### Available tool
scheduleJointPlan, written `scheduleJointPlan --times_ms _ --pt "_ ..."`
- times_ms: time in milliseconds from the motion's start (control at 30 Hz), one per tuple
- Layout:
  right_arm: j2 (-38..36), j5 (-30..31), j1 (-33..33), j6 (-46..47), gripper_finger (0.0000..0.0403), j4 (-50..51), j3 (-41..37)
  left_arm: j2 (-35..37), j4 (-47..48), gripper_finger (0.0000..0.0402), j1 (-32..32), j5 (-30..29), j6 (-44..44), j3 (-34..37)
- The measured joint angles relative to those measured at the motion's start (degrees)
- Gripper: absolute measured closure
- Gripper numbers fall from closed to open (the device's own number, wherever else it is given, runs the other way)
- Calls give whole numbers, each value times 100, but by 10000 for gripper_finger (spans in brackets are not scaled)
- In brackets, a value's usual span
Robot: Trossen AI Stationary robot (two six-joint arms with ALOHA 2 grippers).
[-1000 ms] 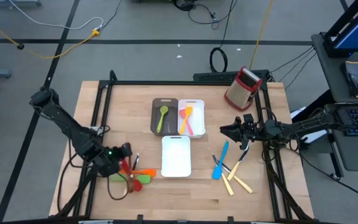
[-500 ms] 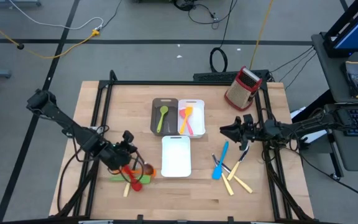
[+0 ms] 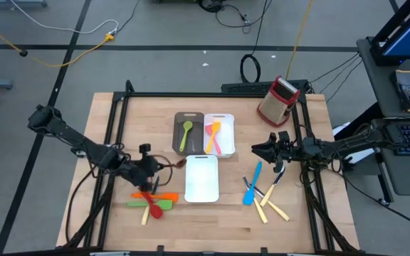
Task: Pick & Place Kitchen Items
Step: Put the wooden serving spoon into the black bin
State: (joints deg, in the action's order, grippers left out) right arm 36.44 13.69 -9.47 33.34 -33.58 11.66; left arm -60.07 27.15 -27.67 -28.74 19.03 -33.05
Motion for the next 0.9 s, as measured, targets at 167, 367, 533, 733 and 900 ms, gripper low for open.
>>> scheduleJointPlan --times_ms 167,367,533,733,900 --pt "-2 0 2 1 310 0 0 -2 10 384 365 619 1135 -365" --pt "-2 0 0 1 310 0 0 -2 5 384 788 1423 2254 -857" --pt "-2 -25 -1 30 310 0 0 0 8 384 1161 2286 3218 -990" --pt "-2 -24 -1 44 310 0 0 -2 16 384 1527 3163 4254 -991" --pt "-1 -26 -1 46 310 -1 0 -2 -39 384 1865 3796 4955 -991"
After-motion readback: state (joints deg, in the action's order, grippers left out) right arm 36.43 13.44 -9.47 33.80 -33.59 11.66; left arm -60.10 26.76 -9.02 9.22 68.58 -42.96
